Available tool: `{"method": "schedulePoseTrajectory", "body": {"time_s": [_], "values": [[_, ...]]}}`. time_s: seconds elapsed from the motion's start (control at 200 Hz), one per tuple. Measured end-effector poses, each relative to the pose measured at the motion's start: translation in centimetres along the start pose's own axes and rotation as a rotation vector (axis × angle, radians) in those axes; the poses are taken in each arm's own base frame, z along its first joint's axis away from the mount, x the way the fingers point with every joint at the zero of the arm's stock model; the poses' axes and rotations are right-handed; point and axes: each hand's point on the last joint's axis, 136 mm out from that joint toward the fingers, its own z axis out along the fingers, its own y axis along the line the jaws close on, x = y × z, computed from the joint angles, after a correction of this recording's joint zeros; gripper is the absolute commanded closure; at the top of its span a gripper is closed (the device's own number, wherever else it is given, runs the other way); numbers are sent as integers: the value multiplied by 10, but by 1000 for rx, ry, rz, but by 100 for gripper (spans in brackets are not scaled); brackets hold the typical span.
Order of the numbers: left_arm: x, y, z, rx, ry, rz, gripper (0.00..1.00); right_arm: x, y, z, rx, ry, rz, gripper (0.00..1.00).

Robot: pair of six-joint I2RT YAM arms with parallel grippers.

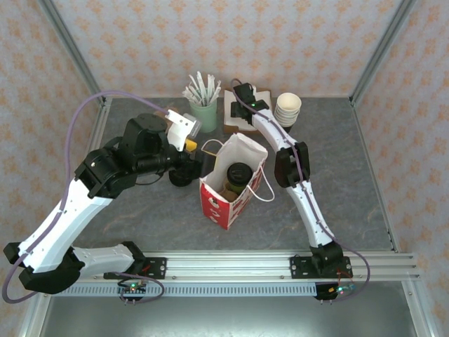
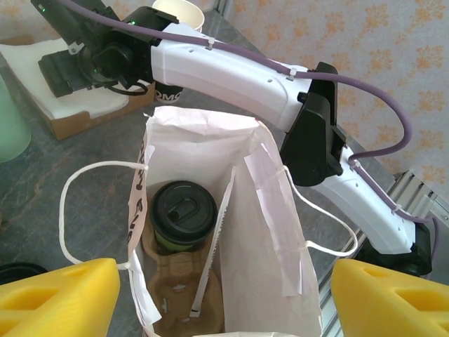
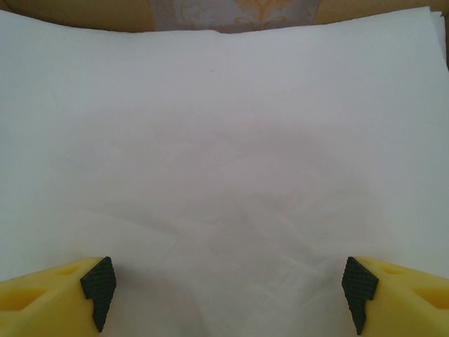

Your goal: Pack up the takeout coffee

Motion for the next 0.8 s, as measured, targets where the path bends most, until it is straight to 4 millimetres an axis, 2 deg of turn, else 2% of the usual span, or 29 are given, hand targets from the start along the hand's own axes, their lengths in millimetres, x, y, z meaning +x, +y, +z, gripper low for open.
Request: {"method": "schedulePoseTrajectory", "body": {"time_s": [0.335, 0.425, 0.591, 0.711, 0.801], "values": [[4, 2, -6, -9, -12, -24, 22, 6, -3, 14, 14, -6, -1, 16], [5, 3, -7, -11, -15, -35, 23, 6, -3, 14, 12, -8, 0, 22], [6, 5, -6, -19, -16, -43, 23, 4, -2, 14, 7, -15, 10, 40], [5, 5, -8, -21, -22, -43, 23, 3, -1, 14, 3, -20, 14, 44], [5, 5, -10, -20, -28, -42, 23, 3, -1, 14, 3, -20, 13, 52]]}}
